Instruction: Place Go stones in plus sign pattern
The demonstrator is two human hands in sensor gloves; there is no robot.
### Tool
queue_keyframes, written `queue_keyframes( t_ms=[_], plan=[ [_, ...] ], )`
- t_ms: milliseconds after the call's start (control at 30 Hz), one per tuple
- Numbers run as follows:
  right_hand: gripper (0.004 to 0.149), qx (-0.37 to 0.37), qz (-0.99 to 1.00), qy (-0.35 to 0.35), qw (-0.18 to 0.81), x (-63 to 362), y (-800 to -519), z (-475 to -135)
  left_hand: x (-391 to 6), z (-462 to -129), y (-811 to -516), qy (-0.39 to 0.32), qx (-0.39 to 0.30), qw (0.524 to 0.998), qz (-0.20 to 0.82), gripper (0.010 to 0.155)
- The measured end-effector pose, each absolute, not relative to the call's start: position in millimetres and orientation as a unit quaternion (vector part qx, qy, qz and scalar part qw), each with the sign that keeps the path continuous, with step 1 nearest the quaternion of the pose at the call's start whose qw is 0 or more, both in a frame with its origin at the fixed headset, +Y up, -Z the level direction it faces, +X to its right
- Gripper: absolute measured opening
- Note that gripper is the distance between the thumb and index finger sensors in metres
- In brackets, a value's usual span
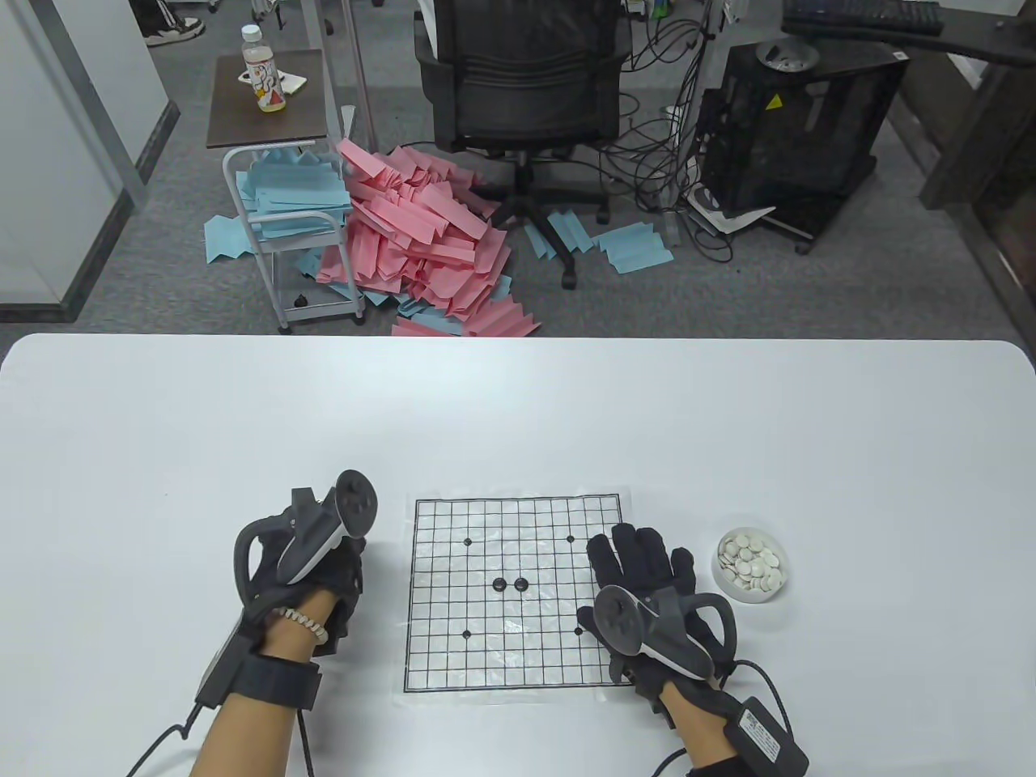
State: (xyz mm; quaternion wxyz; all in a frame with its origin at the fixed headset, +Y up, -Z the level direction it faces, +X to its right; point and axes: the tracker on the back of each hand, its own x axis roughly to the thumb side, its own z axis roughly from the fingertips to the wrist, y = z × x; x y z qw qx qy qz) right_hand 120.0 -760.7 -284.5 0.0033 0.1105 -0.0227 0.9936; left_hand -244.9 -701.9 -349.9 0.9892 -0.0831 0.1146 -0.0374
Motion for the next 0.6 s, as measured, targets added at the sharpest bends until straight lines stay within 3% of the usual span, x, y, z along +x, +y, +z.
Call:
queue_keyframes(
  t_ms=[367,600],
  plan=[
    [0.084,0.108,0.994,-0.024,0.000,120,-761,-284,-274,-351,-753,0.155,-0.158,0.973,-0.059,0.055],
    [0.084,0.109,0.994,-0.021,-0.002,119,-761,-284,-275,-352,-757,0.160,-0.118,0.977,-0.071,0.049]
  ],
)
